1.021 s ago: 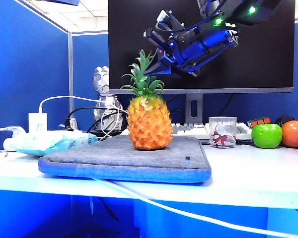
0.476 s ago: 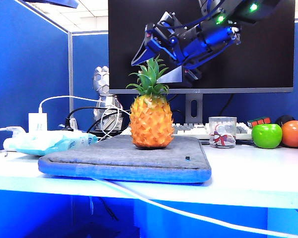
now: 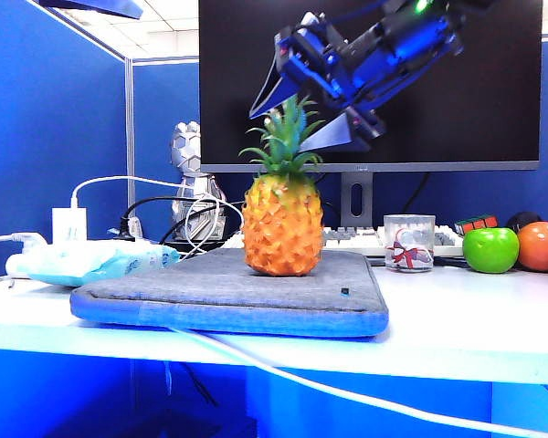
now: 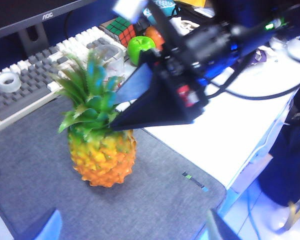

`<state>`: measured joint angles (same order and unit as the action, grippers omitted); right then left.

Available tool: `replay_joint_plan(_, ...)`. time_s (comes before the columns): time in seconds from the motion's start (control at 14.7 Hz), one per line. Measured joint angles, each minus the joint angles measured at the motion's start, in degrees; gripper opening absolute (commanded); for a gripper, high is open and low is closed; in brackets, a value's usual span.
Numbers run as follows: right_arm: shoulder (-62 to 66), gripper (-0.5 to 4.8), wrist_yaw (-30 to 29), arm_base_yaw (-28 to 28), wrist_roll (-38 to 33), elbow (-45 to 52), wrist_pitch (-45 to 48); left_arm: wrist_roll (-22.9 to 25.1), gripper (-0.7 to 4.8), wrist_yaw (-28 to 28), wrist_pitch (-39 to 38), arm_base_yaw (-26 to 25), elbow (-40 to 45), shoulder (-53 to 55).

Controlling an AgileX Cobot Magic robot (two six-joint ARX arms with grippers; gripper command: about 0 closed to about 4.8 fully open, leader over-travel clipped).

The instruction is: Pick up the pineapple and place it above the gray bag.

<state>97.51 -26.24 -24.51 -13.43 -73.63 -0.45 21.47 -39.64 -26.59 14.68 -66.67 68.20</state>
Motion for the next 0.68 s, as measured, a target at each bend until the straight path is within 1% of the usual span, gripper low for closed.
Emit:
replay_joint_plan(0.2,-2.1,4.79,0.0,0.0,0.2,0.0,-3.5,-1.0,3.90,0.0,0.7,0.0,0.0,0.0)
replay_joint_plan(0.34,-3.5,4.79,0.0,0.0,1.8,0.1,-8.5,-2.1,3.90,0.0,1.1,0.0,0.0,-0.2)
replay_joint_plan(0.48,-5.9,4.79,-0.1,0.0,2.7,0.2,-11.5,-2.8,3.90,0.1,1.1,0.0,0.0,-1.4)
replay_joint_plan(0.54,-8.9,4.79,-0.1,0.2,3.0,0.2,-11.5,-3.1,3.90,1.4,1.1,0.0,0.0,-2.9)
replay_joint_plan(0.68,-15.8,4.79,0.4,2.1,3.2,0.2,-13.4,-3.8,3.89,11.3,1.0,0.0,0.0,-6.5)
